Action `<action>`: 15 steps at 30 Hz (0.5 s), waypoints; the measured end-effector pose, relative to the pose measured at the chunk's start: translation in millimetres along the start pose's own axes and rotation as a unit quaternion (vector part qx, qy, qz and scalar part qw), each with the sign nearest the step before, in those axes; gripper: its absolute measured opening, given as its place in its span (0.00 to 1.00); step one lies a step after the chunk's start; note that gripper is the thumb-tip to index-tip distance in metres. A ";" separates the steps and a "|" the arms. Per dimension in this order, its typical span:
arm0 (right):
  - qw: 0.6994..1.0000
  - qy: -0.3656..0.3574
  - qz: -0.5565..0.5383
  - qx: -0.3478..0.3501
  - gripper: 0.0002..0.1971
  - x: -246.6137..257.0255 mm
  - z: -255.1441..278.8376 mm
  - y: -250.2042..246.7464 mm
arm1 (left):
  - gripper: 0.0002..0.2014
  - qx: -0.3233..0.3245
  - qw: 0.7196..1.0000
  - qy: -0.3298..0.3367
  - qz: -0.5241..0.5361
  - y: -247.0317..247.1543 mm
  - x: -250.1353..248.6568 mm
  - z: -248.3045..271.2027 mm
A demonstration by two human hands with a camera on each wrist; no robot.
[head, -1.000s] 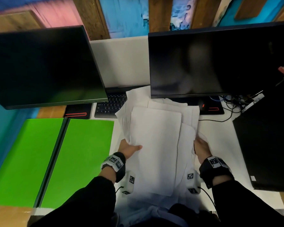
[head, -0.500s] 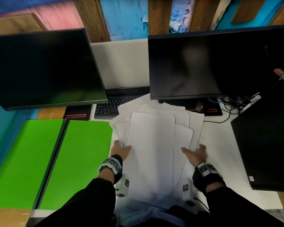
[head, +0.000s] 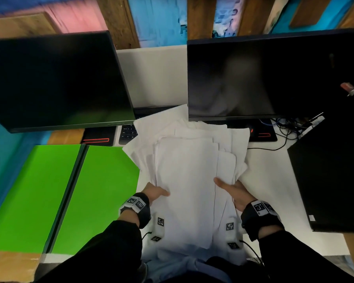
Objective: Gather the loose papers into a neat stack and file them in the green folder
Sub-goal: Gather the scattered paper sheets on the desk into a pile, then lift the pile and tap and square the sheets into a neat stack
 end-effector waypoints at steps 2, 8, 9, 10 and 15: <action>1.000 -0.002 -0.006 0.026 0.39 -0.2 7.1 5.8 | 0.28 0.028 1.000 0.005 0.012 -7.0 -12.5 34.2; 0.989 -0.025 0.049 0.136 0.37 -1.7 36.6 34.9 | 0.18 0.107 0.992 -0.038 0.048 -32.3 7.5 62.3; 0.987 -0.038 0.057 0.148 0.34 -0.6 40.7 40.6 | 0.17 0.120 0.990 -0.039 0.064 -37.1 10.1 64.6; 0.985 -0.050 0.062 0.153 0.33 2.0 43.6 45.7 | 0.17 0.128 0.987 -0.038 0.088 -41.6 10.4 66.8; 0.979 -0.156 0.053 0.118 0.29 50.3 64.2 56.2 | 0.21 0.072 0.975 0.047 0.207 -81.2 -26.5 76.2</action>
Point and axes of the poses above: each hand's wrist, its own z-axis away from the middle knuckle, its own y-axis out of the palm, x = y × z, the point moved 10 cm from there along -z, towards the middle knuckle, and after that the axes turned 15 degrees about -x, right-handed, at the moved point
